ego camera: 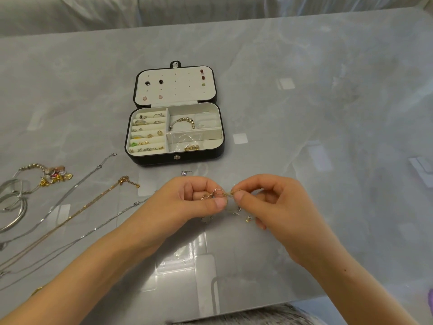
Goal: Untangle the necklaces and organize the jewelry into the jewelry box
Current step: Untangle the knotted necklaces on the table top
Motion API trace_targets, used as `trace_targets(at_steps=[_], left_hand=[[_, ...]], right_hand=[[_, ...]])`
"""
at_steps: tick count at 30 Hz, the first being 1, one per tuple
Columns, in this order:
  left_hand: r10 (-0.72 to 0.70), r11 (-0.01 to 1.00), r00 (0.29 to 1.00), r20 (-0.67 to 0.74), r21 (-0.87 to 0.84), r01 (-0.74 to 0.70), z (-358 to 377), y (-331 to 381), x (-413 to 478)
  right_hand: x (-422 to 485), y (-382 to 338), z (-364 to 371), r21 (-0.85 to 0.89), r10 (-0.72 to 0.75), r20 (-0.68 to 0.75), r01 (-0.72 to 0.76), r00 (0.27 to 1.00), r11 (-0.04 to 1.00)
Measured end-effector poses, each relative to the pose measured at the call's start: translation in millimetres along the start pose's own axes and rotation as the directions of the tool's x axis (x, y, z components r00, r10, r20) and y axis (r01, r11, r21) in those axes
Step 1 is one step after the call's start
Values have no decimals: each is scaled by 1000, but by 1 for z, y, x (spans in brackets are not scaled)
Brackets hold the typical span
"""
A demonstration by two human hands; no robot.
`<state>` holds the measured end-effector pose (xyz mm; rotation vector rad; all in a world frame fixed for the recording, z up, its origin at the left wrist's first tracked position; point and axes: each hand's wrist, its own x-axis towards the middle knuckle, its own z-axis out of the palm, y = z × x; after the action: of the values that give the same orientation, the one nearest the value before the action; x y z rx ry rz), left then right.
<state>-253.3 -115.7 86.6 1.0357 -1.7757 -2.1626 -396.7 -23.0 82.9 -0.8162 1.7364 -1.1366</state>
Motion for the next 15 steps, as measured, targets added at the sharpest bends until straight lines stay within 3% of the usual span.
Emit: trace_targets(at_steps=[4,10,15], left_hand=[[2,1000,1000,-28,8,-2,-1,2,-1],[-5,999,998,-57,42,8,-2,4,0],[-2,1000,999,-46,-2,2,-4,3,0]], right_hand=[[0,-1,-4,-168,-83,-17,79,996,983],[4,-12,-13,5,-6,139,5,990,1000],[4,-15,-13,50,-24,134,17,991,999]])
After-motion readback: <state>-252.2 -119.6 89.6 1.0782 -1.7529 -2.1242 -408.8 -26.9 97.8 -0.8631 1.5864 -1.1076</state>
